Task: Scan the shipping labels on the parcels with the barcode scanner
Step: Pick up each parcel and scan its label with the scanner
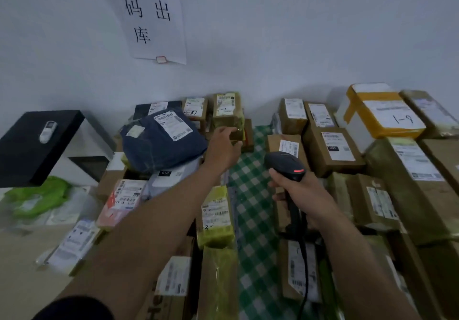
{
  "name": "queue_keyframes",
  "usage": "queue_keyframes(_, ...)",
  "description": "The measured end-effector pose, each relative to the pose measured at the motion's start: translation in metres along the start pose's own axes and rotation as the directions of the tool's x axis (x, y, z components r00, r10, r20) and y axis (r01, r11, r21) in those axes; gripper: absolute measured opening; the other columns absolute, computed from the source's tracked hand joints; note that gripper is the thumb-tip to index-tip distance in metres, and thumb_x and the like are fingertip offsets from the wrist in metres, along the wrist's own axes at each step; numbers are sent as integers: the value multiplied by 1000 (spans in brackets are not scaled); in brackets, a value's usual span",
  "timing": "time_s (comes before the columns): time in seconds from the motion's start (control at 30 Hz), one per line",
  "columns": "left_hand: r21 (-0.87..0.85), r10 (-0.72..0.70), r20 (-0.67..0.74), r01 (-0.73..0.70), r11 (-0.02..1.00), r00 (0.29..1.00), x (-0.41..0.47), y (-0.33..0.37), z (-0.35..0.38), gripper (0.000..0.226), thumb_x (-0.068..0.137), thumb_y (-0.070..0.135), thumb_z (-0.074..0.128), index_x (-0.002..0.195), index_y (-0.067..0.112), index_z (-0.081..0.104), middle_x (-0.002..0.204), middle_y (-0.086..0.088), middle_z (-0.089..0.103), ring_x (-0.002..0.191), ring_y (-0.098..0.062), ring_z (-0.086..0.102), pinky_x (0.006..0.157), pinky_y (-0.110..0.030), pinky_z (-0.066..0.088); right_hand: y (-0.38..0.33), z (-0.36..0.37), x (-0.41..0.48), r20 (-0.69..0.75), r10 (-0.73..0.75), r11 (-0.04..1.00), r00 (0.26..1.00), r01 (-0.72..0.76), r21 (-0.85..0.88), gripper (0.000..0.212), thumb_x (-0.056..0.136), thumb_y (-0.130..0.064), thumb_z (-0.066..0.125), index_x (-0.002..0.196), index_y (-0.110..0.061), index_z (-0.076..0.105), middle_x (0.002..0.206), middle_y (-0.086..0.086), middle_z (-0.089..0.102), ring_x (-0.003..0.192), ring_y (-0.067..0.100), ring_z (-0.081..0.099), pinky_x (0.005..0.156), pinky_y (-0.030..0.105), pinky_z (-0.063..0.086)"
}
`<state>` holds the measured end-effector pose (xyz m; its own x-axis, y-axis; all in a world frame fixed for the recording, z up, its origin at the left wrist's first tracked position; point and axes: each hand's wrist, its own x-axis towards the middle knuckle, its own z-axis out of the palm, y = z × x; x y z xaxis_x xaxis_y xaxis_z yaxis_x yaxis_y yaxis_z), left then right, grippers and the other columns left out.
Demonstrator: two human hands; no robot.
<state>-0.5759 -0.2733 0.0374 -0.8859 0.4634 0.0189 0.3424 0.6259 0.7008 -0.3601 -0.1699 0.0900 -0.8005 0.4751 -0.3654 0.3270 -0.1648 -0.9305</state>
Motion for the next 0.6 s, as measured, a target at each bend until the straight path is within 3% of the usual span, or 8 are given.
queue_keyframes(0.1, -31, -67, 81, 69, 997, 994, 60, -10, 11, 44, 96, 28, 69, 138, 21, 59, 144, -7, 50, 129, -25, 52, 110, -39, 46, 1, 8, 29, -34, 43, 999, 998, -43, 0, 26, 93, -33, 78, 117, -32, 70, 95, -1, 80, 73, 13, 72, 55, 23, 50)
queue_keyframes(0.2, -48, -130, 14, 130, 990, 991, 106, -18, 26, 32, 96, 28, 67, 127, 23, 65, 140, -7, 52, 130, -29, 50, 109, -42, 45, 11, 11, 56, -67, 81, 996, 994, -84, -40, 36, 86, -44, 83, 120, -36, 71, 101, -3, 79, 92, 21, 74, 62, 26, 52)
queue_keyframes(0.27, -90, -184, -62, 178, 980, 981, 131, -20, 33, 33, 99, 27, 65, 131, 23, 62, 147, -9, 46, 137, -31, 42, 113, -42, 39, 17, 12, 71, -85, 111, 991, 990, -117, -71, 39, 83, -50, 84, 117, -38, 71, 96, -6, 80, 88, 21, 75, 68, 33, 51)
queue_keyframes(0.4, -199, -326, -119, 299, 933, 938, 162, -40, 50, 60, 96, 30, 71, 150, 22, 45, 156, -10, 34, 144, -32, 37, 119, -47, 37, 24, 15, 93, -74, 147, 981, 986, -154, -113, 33, 86, -45, 82, 116, -38, 70, 89, -6, 79, 74, 16, 72, 70, 34, 52)
queue_keyframes(0.53, -458, -482, -86, 396, 796, 872, 174, -56, 65, 75, 91, 33, 77, 153, 27, 35, 158, -8, 30, 142, -33, 40, 115, -53, 43, 29, 17, 105, -96, 163, 976, 982, -175, -132, 24, 89, -42, 80, 110, -35, 71, 85, -5, 79, 73, 16, 72, 72, 36, 55)
queue_keyframes(0.6, -606, -537, -17, 418, 676, 844, 176, -59, 68, 90, 88, 37, 80, 159, 25, 26, 162, -8, 30, 146, -33, 37, 116, -54, 42, 32, 17, 108, -107, 171, 972, 980, -186, -147, 24, 88, -42, 80, 109, -32, 73, 83, -4, 78, 72, 15, 71, 72, 38, 56)
